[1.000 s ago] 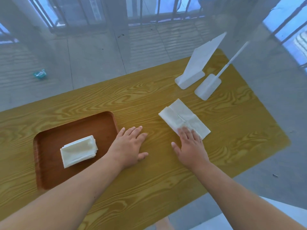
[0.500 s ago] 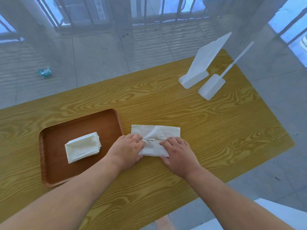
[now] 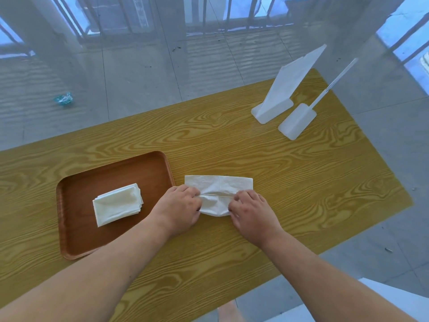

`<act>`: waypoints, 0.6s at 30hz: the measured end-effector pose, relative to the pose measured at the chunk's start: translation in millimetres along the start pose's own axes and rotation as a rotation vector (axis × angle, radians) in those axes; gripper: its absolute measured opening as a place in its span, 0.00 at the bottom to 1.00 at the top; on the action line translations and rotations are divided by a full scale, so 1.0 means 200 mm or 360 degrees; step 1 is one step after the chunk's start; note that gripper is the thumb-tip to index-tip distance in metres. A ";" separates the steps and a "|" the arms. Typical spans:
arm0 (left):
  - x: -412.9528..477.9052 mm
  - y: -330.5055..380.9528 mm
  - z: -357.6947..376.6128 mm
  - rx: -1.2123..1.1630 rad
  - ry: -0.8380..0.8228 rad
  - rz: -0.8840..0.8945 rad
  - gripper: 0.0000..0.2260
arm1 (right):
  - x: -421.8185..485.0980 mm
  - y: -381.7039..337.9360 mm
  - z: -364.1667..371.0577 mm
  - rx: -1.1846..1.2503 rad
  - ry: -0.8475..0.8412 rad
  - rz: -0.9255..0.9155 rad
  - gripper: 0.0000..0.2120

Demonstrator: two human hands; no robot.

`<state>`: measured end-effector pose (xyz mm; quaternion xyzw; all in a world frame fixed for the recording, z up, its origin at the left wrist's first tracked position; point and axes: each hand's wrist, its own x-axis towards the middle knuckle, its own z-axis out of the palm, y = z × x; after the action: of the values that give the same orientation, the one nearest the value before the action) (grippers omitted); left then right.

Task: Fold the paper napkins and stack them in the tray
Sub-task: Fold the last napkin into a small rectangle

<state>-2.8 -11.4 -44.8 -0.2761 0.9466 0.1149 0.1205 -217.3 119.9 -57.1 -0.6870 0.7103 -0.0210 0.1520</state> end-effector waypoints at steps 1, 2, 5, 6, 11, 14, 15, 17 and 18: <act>0.00 0.00 0.00 -0.0062 0.0015 -0.0015 0.14 | 0.00 0.00 0.00 0.0017 0.0016 0.0000 0.09; 0.00 -0.01 -0.01 -0.0134 0.0038 -0.0028 0.13 | 0.00 0.01 -0.01 0.0047 0.0030 0.0006 0.09; 0.00 -0.01 -0.05 -0.0330 0.0124 -0.0059 0.10 | 0.00 0.01 -0.04 0.0192 0.0066 0.0039 0.08; 0.00 -0.01 -0.06 -0.0392 0.0141 -0.0070 0.09 | 0.00 0.01 -0.05 0.0261 0.0070 0.0059 0.08; 0.00 0.00 -0.18 -0.1202 0.0061 -0.0473 0.05 | 0.03 -0.02 -0.20 0.1025 0.0017 0.0494 0.08; 0.04 0.00 -0.21 -0.1734 0.0121 -0.0692 0.06 | 0.09 -0.01 -0.28 0.1517 0.0056 0.0797 0.08; 0.04 0.00 -0.22 -0.1871 0.0113 -0.0728 0.07 | 0.11 -0.01 -0.31 0.1663 0.0041 0.0866 0.07; 0.04 0.00 -0.24 -0.2224 -0.0005 -0.0766 0.12 | 0.14 0.01 -0.34 0.1917 -0.0056 0.0958 0.08; 0.04 0.00 -0.24 -0.2410 -0.0084 -0.0781 0.16 | 0.15 0.01 -0.34 0.2007 -0.0114 0.0996 0.09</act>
<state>-16.7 -28.6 -2.1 -0.4807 0.5203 0.7036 -0.0557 -237.1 78.1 1.8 -0.2315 0.7215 -0.3614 0.5434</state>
